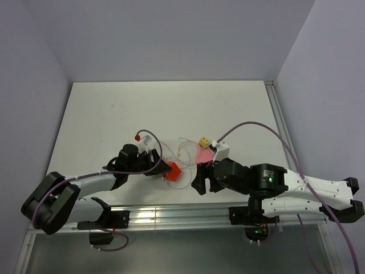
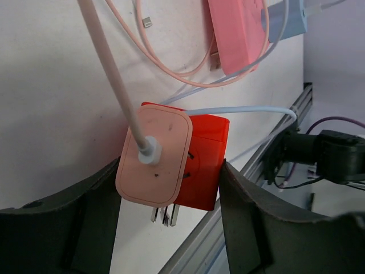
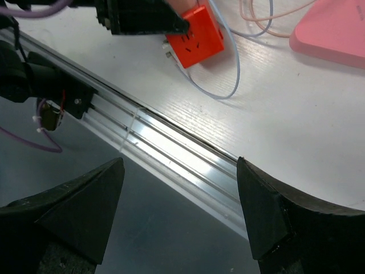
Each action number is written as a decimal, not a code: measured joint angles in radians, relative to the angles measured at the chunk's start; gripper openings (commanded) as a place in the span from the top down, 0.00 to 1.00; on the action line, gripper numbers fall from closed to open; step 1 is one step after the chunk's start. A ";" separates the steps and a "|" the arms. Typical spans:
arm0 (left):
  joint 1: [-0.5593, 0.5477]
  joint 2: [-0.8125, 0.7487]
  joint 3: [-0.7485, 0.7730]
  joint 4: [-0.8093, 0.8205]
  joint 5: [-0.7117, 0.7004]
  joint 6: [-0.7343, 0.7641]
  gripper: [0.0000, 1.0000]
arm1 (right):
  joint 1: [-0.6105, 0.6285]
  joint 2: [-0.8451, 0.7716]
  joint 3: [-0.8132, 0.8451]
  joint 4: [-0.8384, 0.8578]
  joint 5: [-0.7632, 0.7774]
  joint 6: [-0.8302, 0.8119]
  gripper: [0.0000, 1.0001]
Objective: Insert the plug
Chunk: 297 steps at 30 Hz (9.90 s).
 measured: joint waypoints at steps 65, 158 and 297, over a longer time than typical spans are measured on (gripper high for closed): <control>0.267 0.594 0.896 -1.238 -0.489 -0.516 0.10 | -0.148 0.021 0.009 0.113 -0.097 -0.099 0.14; -0.053 -0.688 0.071 0.135 -0.017 -0.270 0.39 | -0.307 0.167 -0.205 1.292 -0.278 0.071 1.00; -0.267 -0.591 0.343 -0.490 -0.384 0.521 0.99 | -0.499 1.059 1.199 -0.447 -0.735 -0.290 0.96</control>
